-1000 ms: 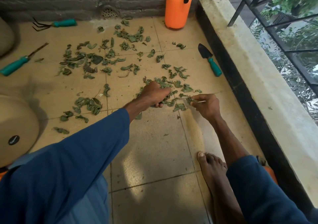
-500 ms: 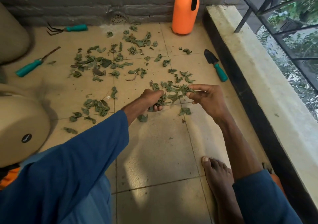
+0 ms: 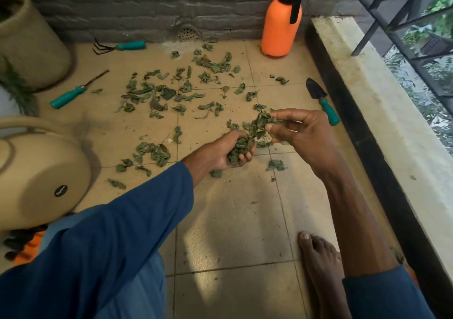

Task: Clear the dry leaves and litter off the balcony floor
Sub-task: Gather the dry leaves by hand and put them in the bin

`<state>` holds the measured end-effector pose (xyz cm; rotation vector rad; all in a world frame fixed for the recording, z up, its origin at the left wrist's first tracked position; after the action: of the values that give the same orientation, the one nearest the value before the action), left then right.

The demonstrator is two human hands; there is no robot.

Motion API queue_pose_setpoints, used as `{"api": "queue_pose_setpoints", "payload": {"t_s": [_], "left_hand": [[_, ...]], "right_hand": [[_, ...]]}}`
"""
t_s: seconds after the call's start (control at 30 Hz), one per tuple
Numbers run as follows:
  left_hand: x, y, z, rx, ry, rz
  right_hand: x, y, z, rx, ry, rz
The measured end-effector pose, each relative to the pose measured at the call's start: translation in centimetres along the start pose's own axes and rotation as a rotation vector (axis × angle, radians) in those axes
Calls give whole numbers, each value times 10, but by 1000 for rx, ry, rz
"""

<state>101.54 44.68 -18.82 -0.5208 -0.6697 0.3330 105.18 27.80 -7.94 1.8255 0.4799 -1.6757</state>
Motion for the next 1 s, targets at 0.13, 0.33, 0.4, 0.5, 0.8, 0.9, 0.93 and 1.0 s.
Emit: {"api": "queue_pose_setpoints", "payload": {"t_s": [0.13, 0.33, 0.4, 0.5, 0.8, 0.9, 0.93, 1.0], "left_hand": [[0, 0, 2, -10, 8, 41], [0, 5, 2, 9, 15, 133], [1, 8, 3, 11, 2, 182], [3, 9, 4, 25, -21, 210], [-1, -6, 13, -23, 17, 343], [-2, -5, 14, -24, 39, 347], [-2, -4, 14, -18, 49, 356], [-1, -1, 14, 3, 67, 388]], "right_hand": [[-10, -6, 1, -33, 38, 12], [-24, -13, 2, -45, 83, 10], [-25, -16, 2, -61, 90, 19], [-20, -22, 1, -86, 74, 76], [14, -36, -5, 45, 26, 305], [13, -38, -7, 102, 47, 410], [13, -38, -7, 110, 50, 451], [14, -38, -5, 111, 51, 538]]}}
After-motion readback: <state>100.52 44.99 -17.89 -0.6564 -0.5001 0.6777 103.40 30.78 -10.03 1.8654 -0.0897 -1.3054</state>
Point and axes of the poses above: each hand's wrist, its own z-axis away from the middle knuckle, its own y-axis out of the back of the hand, x = y × z, the point moved 3 cm from there along -z, towards the middle knuckle, and after that the axes turned 11 degrees about -x, right-handed, at the moved point
